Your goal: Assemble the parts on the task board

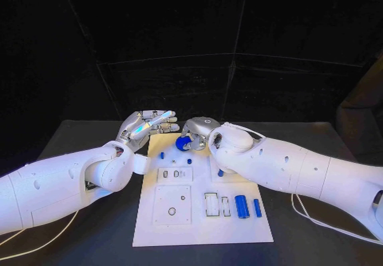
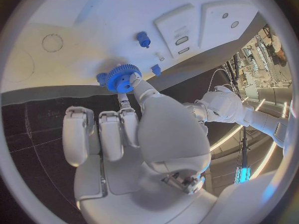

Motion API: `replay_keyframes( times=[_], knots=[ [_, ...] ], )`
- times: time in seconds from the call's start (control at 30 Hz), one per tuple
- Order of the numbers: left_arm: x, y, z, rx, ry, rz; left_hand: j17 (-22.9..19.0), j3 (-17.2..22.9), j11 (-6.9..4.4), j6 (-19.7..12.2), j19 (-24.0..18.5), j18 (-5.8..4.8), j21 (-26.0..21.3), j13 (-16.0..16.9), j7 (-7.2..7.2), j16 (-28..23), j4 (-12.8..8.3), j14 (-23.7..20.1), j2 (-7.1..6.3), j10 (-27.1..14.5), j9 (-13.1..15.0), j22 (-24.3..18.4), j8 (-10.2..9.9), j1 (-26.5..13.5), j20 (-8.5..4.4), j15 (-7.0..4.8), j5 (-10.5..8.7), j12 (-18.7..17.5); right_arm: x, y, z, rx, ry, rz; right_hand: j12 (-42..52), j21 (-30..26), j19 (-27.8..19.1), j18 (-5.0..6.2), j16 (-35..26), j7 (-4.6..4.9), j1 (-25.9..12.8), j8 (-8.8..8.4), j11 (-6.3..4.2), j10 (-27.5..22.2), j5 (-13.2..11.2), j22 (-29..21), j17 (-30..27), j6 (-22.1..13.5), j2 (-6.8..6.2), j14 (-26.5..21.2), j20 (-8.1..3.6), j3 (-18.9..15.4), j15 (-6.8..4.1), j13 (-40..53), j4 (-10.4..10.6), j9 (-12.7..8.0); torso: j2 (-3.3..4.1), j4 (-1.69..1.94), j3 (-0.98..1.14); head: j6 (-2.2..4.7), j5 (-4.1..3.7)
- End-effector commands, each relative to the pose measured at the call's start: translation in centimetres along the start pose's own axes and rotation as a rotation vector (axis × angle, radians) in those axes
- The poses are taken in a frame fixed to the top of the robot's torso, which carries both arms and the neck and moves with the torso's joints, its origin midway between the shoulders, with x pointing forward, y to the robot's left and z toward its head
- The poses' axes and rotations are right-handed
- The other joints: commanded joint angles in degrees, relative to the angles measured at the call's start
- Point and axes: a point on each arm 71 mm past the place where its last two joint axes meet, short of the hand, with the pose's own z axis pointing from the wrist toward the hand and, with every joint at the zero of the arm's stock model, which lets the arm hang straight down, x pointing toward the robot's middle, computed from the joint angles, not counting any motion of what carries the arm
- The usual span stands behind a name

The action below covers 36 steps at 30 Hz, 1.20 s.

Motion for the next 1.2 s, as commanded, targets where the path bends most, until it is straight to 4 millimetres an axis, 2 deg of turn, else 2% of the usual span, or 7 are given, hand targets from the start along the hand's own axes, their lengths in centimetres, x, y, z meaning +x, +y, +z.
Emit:
replay_keyframes(
  times=[0.03,0.33,0.57,0.67,0.7,0.9,1.2],
  knots=[
    [0.1,-0.2,0.1,0.011,0.007,-0.005,-0.1,-0.1,0.13,0.1,0.4,0.33,-0.1,0.0,1.03,-0.4,-0.4,0.4,0.44,0.2,0.0,-0.1,-0.3,0.2,0.00,-0.12,0.33,-0.3,0.2,0.0,0.1,0.003,0.037,-0.020,-0.3,0.4,0.9,-0.86,0.1,-1.48,-0.6,-0.07,0.19,0.1,0.2,7.6,6.1,3.7,0.04,4.3,0.05,0.4,-0.27,4.8,0.1,2.5,-0.03,0.01,-0.01,-0.04,-0.01],
    [0.1,-0.2,0.1,0.011,0.006,-0.004,-0.1,-0.1,0.13,0.1,0.4,0.33,-0.1,0.0,1.03,-0.4,-0.4,0.4,0.44,0.2,0.0,-0.1,-0.3,0.2,0.00,-0.12,0.33,-0.3,0.6,-0.1,0.2,0.013,0.051,-0.020,-0.9,0.3,0.8,-0.85,0.0,-1.19,-1.2,-0.72,0.41,-0.4,0.0,7.5,6.0,3.1,-0.55,4.3,0.16,0.7,-0.12,4.3,0.1,2.3,-0.02,0.08,-0.03,-0.11,0.03],
    [0.1,-0.2,0.1,0.011,0.005,-0.004,-0.1,-0.1,0.13,0.1,0.4,0.33,-0.1,0.0,1.03,-0.4,-0.4,0.4,0.44,0.2,0.0,-0.1,-0.3,0.2,0.00,-0.12,0.33,-0.3,0.7,-0.3,0.3,0.022,0.051,-0.021,-3.2,0.2,0.7,-0.82,0.2,0.45,-3.7,-4.54,1.92,-2.1,1.0,7.3,6.4,-4.0,-3.25,4.3,1.19,-0.6,1.15,2.2,0.5,1.9,-0.03,0.02,-0.05,-0.09,0.09],
    [0.0,-0.2,0.1,0.010,0.005,-0.003,-0.1,-0.1,0.13,0.1,0.4,0.33,-0.1,0.0,1.03,-0.4,-0.4,0.4,0.44,0.2,0.0,-0.1,-0.3,0.2,0.00,-0.12,0.33,-0.3,0.8,-0.4,0.3,0.023,0.060,-0.021,-3.8,0.2,0.6,-0.79,0.2,0.84,-7.2,-4.59,2.37,-2.6,-1.2,7.3,6.6,-6.3,-4.43,4.3,1.68,-3.2,1.59,1.6,2.7,2.0,-0.01,0.01,-0.02,-0.12,0.11],
    [0.0,-0.2,0.1,0.010,0.005,-0.003,-0.1,-0.1,0.13,0.1,0.4,0.33,-0.1,0.0,1.03,-0.4,-0.4,0.4,0.44,0.2,0.0,-0.1,-0.3,0.2,0.00,-0.12,0.33,-0.3,0.9,-0.4,0.3,0.024,0.063,-0.020,-3.9,0.2,0.5,-0.78,0.3,0.99,-9.2,-4.51,2.55,-2.7,-1.3,7.2,6.7,-6.8,-4.54,4.4,1.88,-4.8,1.75,1.4,4.3,2.1,-0.01,0.00,0.00,-0.14,0.13],
    [0.0,-0.2,0.1,0.010,0.004,-0.003,-0.1,-0.1,0.12,0.1,0.5,0.33,-0.1,0.0,1.02,-0.4,-0.5,0.5,0.49,0.2,0.0,-0.1,-0.3,0.3,0.00,-0.13,0.33,-0.3,1.0,-0.5,0.3,0.028,0.080,-0.018,-3.8,0.2,0.5,-0.77,0.4,1.23,-10.6,-4.15,2.81,-2.8,-0.9,7.3,7.0,-6.8,-4.06,4.4,2.24,-7.9,2.03,1.6,6.9,2.3,-0.02,0.01,0.01,-0.11,0.07],
    [0.0,-0.2,0.1,0.009,0.004,-0.002,-0.1,-0.1,0.12,0.1,0.5,0.33,-0.1,0.0,1.02,-0.4,-0.5,0.5,0.49,0.2,0.0,-0.1,-0.3,0.3,0.00,-0.13,0.33,-0.3,1.2,-1.2,0.2,0.053,0.110,-0.011,-3.4,0.2,0.7,-0.80,0.5,1.13,-12.3,-3.65,2.76,-2.6,2.0,7.5,7.4,-4.9,-1.49,4.4,2.31,-11.6,2.04,2.0,11.0,2.4,-0.02,-0.05,0.03,-0.18,0.05]
  ],
)
